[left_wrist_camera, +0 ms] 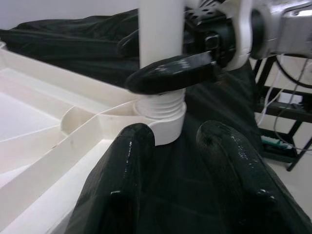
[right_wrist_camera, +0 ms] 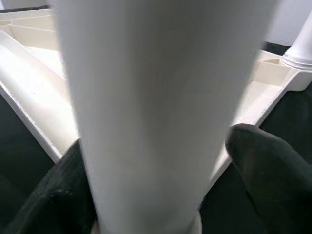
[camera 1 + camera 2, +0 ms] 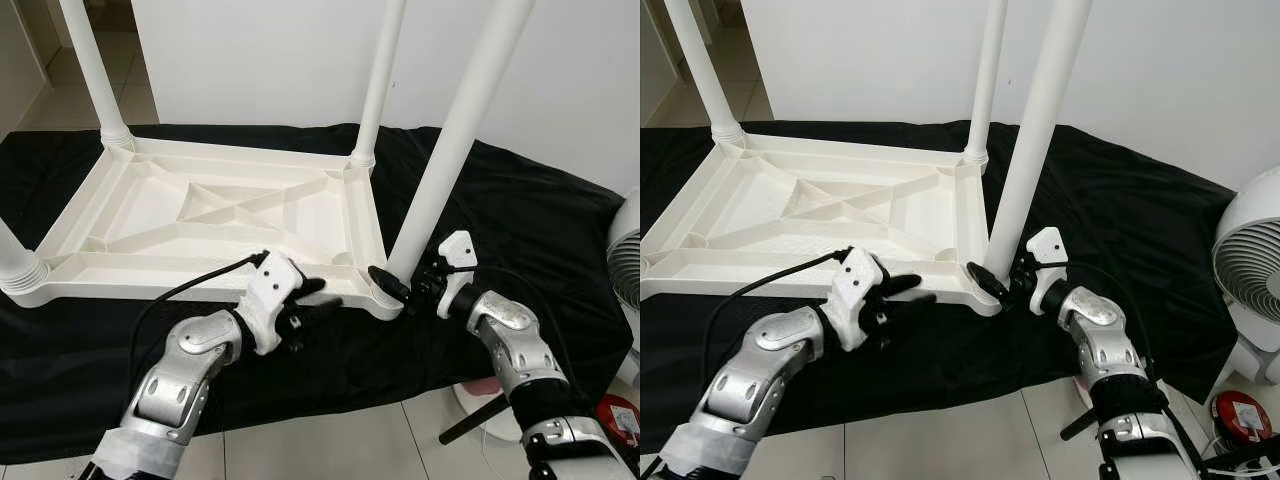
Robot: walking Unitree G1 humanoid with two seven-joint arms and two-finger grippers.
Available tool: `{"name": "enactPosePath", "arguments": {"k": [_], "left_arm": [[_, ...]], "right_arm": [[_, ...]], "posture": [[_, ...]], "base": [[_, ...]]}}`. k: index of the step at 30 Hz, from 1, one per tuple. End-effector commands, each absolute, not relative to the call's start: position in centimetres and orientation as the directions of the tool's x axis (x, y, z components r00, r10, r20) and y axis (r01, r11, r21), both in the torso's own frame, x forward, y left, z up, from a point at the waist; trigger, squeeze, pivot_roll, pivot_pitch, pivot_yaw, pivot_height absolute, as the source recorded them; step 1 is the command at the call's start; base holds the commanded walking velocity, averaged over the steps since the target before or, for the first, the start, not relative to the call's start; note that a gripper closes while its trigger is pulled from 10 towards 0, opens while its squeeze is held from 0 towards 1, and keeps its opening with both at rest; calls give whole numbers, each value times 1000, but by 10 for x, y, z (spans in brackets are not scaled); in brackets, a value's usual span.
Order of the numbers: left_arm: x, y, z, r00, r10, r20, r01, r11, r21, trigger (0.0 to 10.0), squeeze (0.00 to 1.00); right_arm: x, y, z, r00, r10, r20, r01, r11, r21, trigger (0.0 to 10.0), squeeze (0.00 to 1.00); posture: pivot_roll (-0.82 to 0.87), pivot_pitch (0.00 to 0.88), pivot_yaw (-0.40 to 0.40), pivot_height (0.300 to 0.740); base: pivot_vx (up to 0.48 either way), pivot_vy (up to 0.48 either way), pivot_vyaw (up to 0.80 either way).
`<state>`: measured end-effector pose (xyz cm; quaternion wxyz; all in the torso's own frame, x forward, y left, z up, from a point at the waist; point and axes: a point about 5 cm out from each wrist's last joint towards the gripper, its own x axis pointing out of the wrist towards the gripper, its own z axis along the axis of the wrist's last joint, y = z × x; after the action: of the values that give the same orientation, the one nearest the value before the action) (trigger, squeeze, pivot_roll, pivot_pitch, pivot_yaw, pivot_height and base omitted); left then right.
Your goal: Building children table
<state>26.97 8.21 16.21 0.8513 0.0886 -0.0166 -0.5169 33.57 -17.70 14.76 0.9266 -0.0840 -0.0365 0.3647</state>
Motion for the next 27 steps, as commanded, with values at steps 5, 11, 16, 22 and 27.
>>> {"name": "enactPosePath", "arguments": {"k": [5, 11, 16, 22, 27], "left_arm": [[269, 78, 161, 450, -890, -76, 885, 432, 175, 10000, 0], [271, 75, 162, 448, -891, -70, 885, 431, 176, 10000, 0], [270, 72, 162, 432, -899, -68, 893, 417, 169, 10000, 0], [269, 69, 162, 424, -904, -62, 898, 411, 156, 10000, 0], [268, 67, 160, 423, -904, -58, 899, 411, 150, 10000, 0]], "right_arm": [[339, -180, 148, 738, 675, 6, -663, 727, -179, 0, 0], [338, -178, 145, 734, 679, 2, -669, 725, -163, 0, 0], [337, -180, 140, 760, 650, -7, -643, 750, -159, 9373, 0], [337, -176, 140, 821, 571, 10, -566, 816, -117, 10000, 0], [336, -168, 141, 867, 498, 30, -493, 864, -101, 10000, 0]], "posture": [[62, 20, -74, 740], [55, 20, -63, 740], [45, 27, -61, 740], [36, 32, -63, 740], [24, 39, -65, 740]], "base": [[0, 0, 0], [0, 0, 0], [0, 0, 0], [0, 0, 0], [0, 0, 0]]}}
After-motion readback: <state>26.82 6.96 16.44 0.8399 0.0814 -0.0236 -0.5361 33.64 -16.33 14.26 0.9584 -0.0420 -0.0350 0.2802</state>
